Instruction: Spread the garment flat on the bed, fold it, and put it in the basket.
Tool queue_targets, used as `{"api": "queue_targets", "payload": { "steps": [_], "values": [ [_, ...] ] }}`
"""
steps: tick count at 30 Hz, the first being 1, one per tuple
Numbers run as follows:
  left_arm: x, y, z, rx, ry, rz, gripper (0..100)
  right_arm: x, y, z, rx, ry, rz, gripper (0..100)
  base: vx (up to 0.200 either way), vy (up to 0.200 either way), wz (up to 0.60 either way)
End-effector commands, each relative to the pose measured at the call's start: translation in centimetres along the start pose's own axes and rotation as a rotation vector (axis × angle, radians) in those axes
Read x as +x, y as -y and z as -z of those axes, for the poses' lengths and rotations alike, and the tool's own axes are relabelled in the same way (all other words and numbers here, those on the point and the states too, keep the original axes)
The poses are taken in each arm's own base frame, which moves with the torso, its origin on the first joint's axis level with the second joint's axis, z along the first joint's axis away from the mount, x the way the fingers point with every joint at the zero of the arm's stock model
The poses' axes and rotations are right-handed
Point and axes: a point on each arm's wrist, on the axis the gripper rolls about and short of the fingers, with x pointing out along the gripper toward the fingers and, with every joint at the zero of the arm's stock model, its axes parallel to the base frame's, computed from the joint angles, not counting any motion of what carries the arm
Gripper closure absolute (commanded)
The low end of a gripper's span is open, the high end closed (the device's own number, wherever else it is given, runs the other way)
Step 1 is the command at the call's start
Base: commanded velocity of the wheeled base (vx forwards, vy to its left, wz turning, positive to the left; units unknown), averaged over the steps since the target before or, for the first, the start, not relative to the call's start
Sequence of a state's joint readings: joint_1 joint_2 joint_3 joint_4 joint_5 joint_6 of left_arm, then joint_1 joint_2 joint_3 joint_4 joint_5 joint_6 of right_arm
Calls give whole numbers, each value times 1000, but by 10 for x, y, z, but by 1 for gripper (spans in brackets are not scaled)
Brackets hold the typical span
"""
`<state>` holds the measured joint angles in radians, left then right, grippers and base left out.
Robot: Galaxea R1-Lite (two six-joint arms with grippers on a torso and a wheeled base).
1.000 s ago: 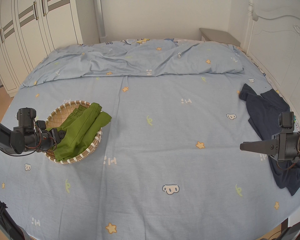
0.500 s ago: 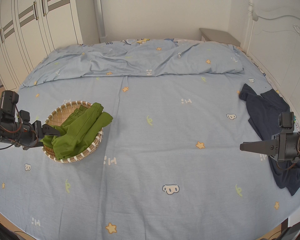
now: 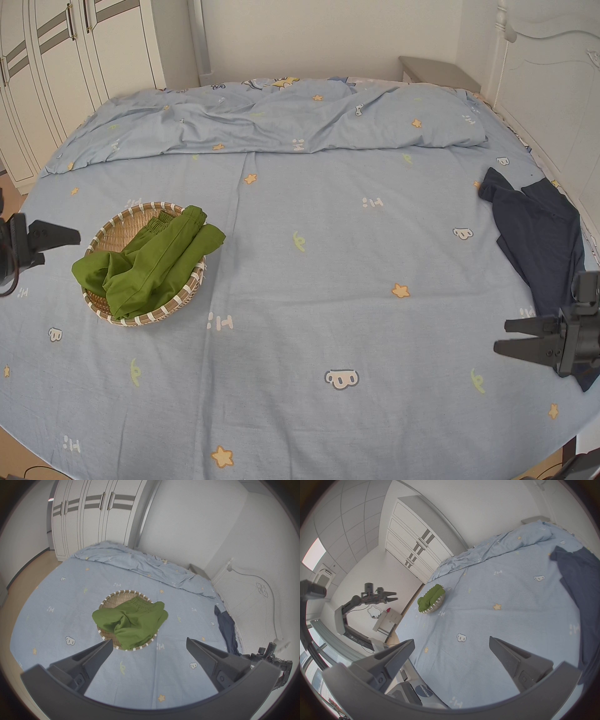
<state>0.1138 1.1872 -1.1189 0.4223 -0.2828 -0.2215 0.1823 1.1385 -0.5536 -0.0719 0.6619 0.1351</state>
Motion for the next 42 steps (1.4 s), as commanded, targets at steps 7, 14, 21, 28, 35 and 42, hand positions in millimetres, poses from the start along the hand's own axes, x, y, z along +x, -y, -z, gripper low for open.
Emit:
{"api": "queue_targets", "payload": {
  "steps": [7, 14, 21, 28, 35, 42],
  "values": [
    [-127, 1, 145, 29, 283, -10, 0, -63, -28, 123, -71, 210, 143, 0, 0, 0, 0],
    [-126, -14, 201, -15, 262, 5, 0, -76, -39, 164, -74, 207, 129, 0, 0, 0, 0],
    [-98, -34, 251, -11, 281, 9, 0, -81, -45, 178, -66, 272, 126, 0, 0, 0, 0],
    [-71, -44, 261, 30, 342, 97, 0, -85, -51, 187, -104, 374, 148, 0, 0, 0, 0],
    [-69, -48, 267, 189, 407, 6, 0, -86, -44, 186, -126, 440, 422, 0, 0, 0, 0],
    [-58, -55, 267, 371, 540, -222, 0, -78, -25, 186, -322, 570, 771, 0, 0, 0, 0]
  ]
}}
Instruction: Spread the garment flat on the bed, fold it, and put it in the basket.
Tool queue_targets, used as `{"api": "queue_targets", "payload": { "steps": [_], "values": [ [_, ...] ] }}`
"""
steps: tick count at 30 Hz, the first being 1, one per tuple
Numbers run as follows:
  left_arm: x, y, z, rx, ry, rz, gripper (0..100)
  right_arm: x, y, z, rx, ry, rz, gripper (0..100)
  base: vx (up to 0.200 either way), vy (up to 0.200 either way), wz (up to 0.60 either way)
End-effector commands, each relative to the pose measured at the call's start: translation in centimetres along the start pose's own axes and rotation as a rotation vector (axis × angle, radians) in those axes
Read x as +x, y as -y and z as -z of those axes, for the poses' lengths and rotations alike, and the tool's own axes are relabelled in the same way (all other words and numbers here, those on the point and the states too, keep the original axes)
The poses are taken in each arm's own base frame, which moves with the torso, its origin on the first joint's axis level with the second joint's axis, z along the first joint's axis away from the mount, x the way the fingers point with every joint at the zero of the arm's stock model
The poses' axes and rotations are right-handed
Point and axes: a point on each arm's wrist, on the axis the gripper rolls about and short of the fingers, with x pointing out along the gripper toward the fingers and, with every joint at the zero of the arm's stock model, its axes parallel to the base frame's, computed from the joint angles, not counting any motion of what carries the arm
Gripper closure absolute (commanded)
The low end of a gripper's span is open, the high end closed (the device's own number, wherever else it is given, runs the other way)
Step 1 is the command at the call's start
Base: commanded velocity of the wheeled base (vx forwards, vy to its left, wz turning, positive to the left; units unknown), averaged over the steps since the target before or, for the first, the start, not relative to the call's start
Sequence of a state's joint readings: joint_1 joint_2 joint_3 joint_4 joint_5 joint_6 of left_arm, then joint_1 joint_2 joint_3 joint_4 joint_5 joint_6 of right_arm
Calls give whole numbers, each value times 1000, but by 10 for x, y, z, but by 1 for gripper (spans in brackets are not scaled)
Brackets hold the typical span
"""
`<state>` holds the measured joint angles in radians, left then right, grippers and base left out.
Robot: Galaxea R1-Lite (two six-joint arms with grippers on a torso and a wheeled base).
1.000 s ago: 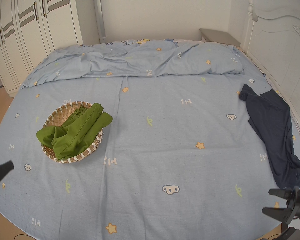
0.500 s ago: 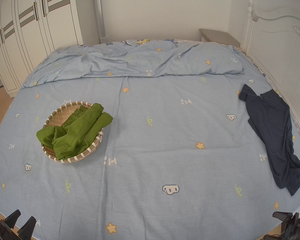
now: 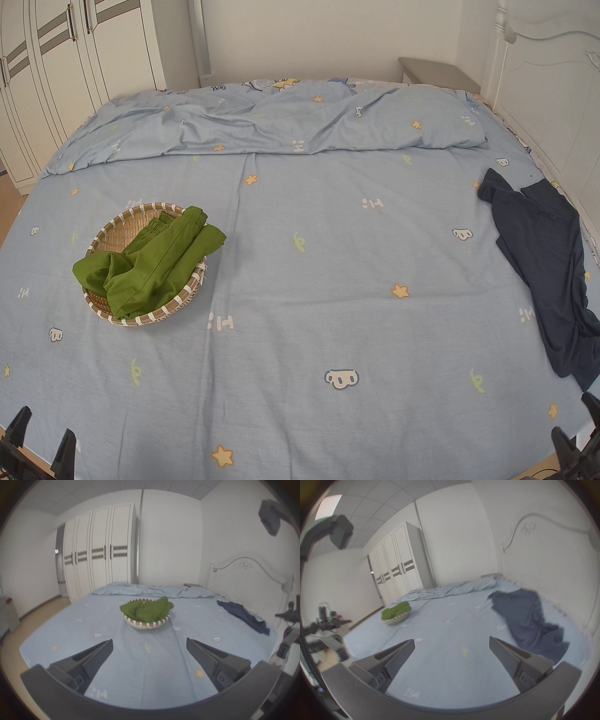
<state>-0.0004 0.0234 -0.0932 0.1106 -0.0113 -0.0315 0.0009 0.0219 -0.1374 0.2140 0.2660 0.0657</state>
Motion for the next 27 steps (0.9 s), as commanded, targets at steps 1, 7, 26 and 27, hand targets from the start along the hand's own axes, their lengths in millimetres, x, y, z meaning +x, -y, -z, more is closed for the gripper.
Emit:
{"api": "queue_targets", "payload": {
  "steps": [1, 7, 26, 27],
  "values": [
    [6, -3, 10, 109, 70, -112, 0, 10, 10, 10, -129, 140, 273, 0, 0, 0, 0],
    [6, -3, 12, -28, 68, -102, 0, 10, 10, 14, -68, 107, 280, 0, 0, 0, 0],
    [6, 0, 14, 86, 40, 42, 0, 11, 10, 14, -78, 107, 263, 0, 0, 0, 0],
    [6, 0, 14, 86, 40, 42, 0, 11, 10, 14, -77, 107, 263, 0, 0, 0, 0]
  ]
}}
